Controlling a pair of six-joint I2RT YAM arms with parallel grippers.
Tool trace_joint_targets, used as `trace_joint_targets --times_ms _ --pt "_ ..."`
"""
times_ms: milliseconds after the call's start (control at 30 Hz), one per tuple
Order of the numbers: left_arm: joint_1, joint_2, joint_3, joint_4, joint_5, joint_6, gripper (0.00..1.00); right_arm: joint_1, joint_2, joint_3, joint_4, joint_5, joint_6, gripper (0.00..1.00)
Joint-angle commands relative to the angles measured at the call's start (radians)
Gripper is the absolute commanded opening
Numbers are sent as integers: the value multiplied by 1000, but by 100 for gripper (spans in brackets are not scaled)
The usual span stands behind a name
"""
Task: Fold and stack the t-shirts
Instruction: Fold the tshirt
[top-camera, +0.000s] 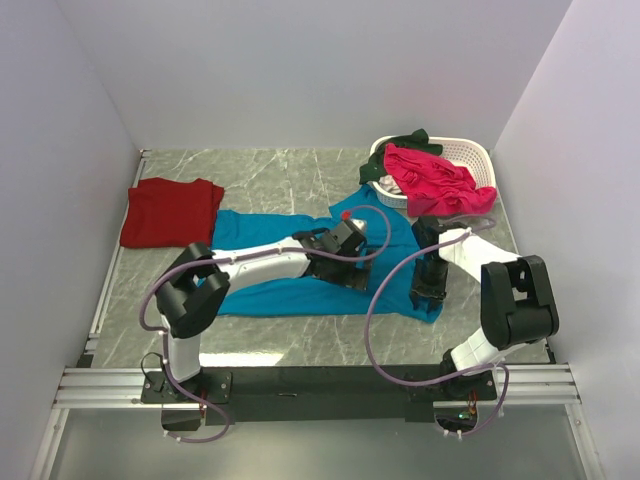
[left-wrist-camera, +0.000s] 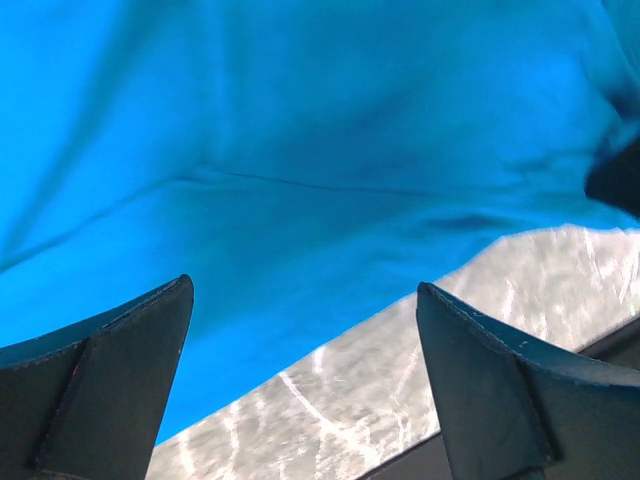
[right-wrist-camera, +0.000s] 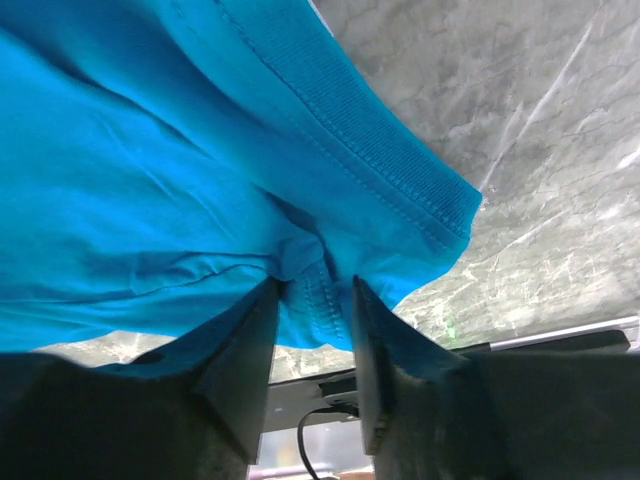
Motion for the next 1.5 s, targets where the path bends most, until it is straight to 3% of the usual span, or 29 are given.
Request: trace_joint_targets --times_ms 0,267,400,867,1133,1233,1267,1300,1367,1467 --pt "-11 13 -23 105 79 69 99 -16 -1 -10 11 -3 9 41" --pt "-14 68 -131 157 74 80 99 -33 -7 -18 14 -1 0 19" --pt "-19 94 -140 143 62 89 99 -41 -1 2 8 14 -9 13" --pt "-44 62 -272 140 -48 117 99 -68 89 160 -54 137 -110 8" --pt "-45 61 -284 130 -74 106 99 -84 122 157 -69 151 -123 8" --pt "-44 61 -275 119 -79 104 99 -88 129 152 -83 155 -115 21" --pt "-44 61 -270 117 -84 106 99 -88 134 154 -89 170 -106 37" --pt "-44 61 -266 108 -85 106 99 -90 131 154 -97 178 -103 42" --pt "-44 53 -250 97 -91 108 99 -88 119 161 -104 203 -91 50" --pt "-45 41 -217 74 -91 111 99 -90 83 186 -127 224 -83 54"
